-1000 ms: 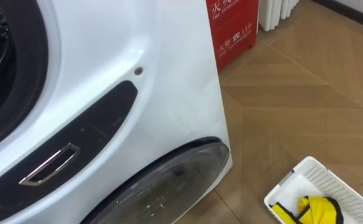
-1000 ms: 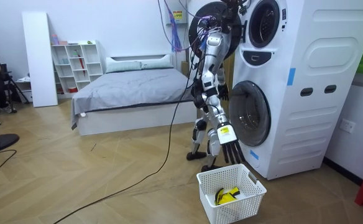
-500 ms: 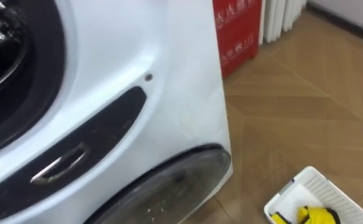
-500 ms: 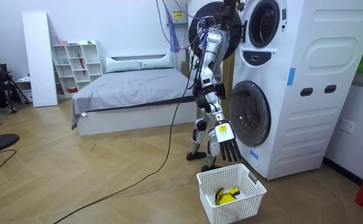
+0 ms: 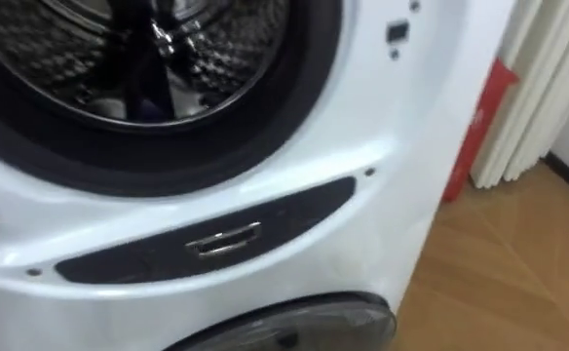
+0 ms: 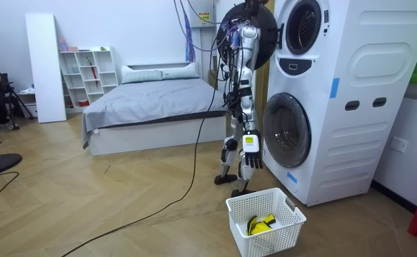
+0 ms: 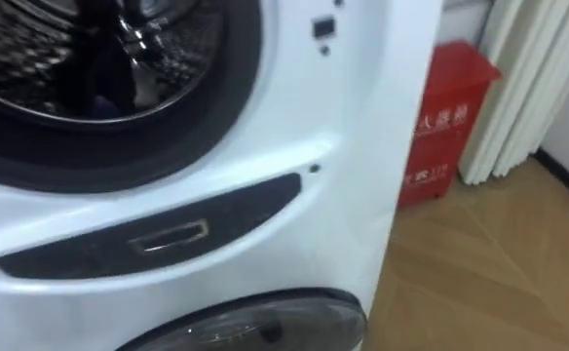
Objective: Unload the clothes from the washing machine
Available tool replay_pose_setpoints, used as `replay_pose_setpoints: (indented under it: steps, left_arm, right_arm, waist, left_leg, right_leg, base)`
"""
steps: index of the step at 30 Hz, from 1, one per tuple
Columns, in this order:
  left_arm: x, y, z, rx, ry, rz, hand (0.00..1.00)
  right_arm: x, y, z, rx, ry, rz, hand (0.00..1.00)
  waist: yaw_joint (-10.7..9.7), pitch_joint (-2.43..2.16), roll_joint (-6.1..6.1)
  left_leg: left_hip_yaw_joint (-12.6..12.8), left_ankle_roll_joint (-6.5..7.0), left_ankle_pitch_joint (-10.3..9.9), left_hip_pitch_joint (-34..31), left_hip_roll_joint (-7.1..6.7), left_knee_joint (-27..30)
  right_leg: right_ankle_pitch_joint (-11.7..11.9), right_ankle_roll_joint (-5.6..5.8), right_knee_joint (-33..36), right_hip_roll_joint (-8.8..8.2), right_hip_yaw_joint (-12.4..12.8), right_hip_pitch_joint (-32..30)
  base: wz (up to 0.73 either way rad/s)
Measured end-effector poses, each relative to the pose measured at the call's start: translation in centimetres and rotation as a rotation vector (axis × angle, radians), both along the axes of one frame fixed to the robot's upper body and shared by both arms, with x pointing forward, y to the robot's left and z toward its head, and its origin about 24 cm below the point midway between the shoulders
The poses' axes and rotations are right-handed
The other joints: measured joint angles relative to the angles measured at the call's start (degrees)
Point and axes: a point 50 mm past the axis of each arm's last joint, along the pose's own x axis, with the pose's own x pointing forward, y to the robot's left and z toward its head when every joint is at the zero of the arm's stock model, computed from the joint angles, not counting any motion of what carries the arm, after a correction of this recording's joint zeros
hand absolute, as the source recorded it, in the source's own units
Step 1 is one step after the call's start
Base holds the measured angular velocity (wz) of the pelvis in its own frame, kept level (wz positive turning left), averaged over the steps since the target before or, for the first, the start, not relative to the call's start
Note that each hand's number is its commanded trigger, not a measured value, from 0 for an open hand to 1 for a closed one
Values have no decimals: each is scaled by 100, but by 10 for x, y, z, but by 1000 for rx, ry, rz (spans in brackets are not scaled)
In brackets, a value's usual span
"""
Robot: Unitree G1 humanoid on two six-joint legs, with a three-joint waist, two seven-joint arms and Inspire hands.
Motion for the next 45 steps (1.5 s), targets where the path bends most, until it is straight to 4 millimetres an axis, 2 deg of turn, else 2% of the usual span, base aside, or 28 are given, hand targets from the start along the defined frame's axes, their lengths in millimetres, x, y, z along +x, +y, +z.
replay_pose_setpoints:
  steps: [3, 5, 10, 14, 17, 19, 25, 37, 40, 42, 44, 45]
  left_arm:
    - [-1, 4, 1, 23, -11, 54, 0]
    - [-5, 6, 0, 34, 3, 72, 0]
    - [-7, 11, 1, 72, 6, 95, 0]
    - [-7, 11, 1, 83, 5, 97, 0]
    - [-7, 7, 0, 94, -5, 119, 0]
    - [-8, 3, -1, 92, -5, 122, 0]
    - [-12, -4, -4, 95, 16, 134, 0]
    - [-18, -3, -4, 100, 30, 127, 0]
    - [-25, -1, -4, 109, 47, 117, 0]
    - [-31, 1, -4, 117, 61, 113, 0]
    - [-31, 3, -3, 133, 65, 91, 0]
    - [-33, 4, -3, 138, 72, 80, 0]
  right_arm:
    - [0, 6, -2, 20, -1, -3, 0]
    - [2, 12, -4, 40, -8, 1, 0]
    - [11, 19, -5, 58, -16, 104, 0]
    - [20, 26, -6, 71, -18, 181, 0]
    - [28, 35, -7, 81, -24, 297, 0]
    - [32, 39, -7, 82, -26, 356, 0]
    - [32, 49, -9, 108, -30, 405, 0]
    - [29, 52, -9, 129, -35, 478, 0]
    - [31, 54, -9, 130, -31, 523, 0]
    - [32, 56, -9, 133, -31, 555, 0]
    - [36, 58, -7, 130, -40, 600, 0]
    - [39, 58, -6, 120, -47, 626, 0]
  waist:
    - [37, -1, -89]
    - [120, 17, -170]
    - [335, 6, -233]
    - [493, 20, -236]
    - [650, 34, -194]
    - [677, 46, -152]
    - [663, 35, -96]
    - [652, 39, -148]
    - [636, 19, -179]
    - [652, 26, -204]
    - [698, 24, -245]
    - [753, 18, -252]
  left_leg:
    - [-152, -7, -5, 76, -27, -30]
    - [-243, -9, -7, 178, -32, -96]
    - [-360, -3, -59, 192, -33, -128]
    - [-458, -1, -64, 290, -32, -129]
    - [-452, -10, -71, 347, -22, -176]
    - [-448, -15, -96, 352, -11, -182]
    - [-457, -21, -123, 355, 6, -181]
    - [-462, -28, -127, 654, 6, -102]
    - [-474, -96, -170, 699, 58, -68]
    - [-452, -140, -196, 656, 93, 53]
    - [-464, -233, -360, 448, 183, 554]
    - [-512, -302, -479, 227, 268, 1109]
  right_leg:
    - [22, 26, -115, -52, -150, 181]
    - [37, 50, -230, -68, -247, 352]
    - [50, 69, -287, -51, -347, 440]
    - [55, 76, -369, -76, -414, 591]
    - [55, 78, -392, -19, -386, 656]
    - [52, 81, -416, -9, -410, 682]
    - [47, 80, -483, 2, -456, 725]
    - [-40, 72, -480, -19, -499, 1028]
    - [-88, 40, -468, 5, -488, 1038]
    - [-114, -2, -421, 50, -527, 1029]
    - [-180, -76, -318, 80, -551, 985]
    - [-216, -128, -253, 110, -560, 973]
  base:
    - [29]
    - [20]
    - [13]
    - [9]
    - [-3]
    - [2]
    - [1]
    - [1]
    - [1]
    - [3]
    - [-7]
    - [-10]
